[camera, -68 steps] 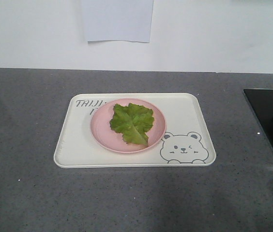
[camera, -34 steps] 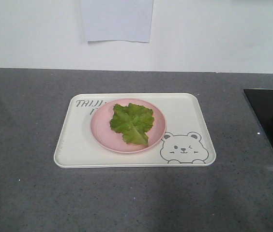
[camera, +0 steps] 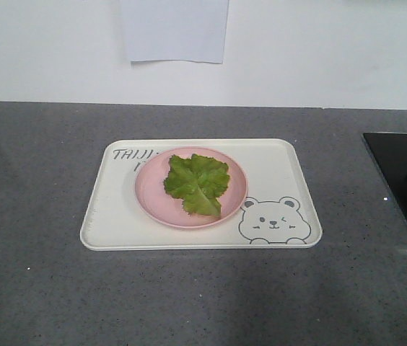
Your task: Transfer vegetables to tray and serve
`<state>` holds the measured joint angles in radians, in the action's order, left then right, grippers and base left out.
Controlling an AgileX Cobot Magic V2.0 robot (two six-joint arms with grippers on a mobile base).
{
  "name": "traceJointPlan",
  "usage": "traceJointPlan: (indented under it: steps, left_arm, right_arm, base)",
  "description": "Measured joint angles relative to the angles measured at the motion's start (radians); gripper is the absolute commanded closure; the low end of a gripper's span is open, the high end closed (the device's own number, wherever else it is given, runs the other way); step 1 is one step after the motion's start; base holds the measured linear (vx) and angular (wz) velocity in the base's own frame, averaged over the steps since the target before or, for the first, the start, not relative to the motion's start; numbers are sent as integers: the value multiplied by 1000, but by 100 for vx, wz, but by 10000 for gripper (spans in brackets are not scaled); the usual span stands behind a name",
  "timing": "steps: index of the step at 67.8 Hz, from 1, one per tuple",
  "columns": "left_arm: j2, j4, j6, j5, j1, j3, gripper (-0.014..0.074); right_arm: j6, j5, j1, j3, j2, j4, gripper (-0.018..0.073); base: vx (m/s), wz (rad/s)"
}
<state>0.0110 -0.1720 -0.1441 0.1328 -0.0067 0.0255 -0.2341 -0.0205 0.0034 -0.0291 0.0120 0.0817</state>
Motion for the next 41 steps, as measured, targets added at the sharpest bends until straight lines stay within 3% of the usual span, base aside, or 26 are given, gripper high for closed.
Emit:
traceJointPlan:
  steps: [41]
  left_arm:
    - [0, 0, 0, 0, 0, 0, 602]
  right_arm:
    - [0, 1, -1, 0, 0, 0, 562]
  base:
    - [0, 0]
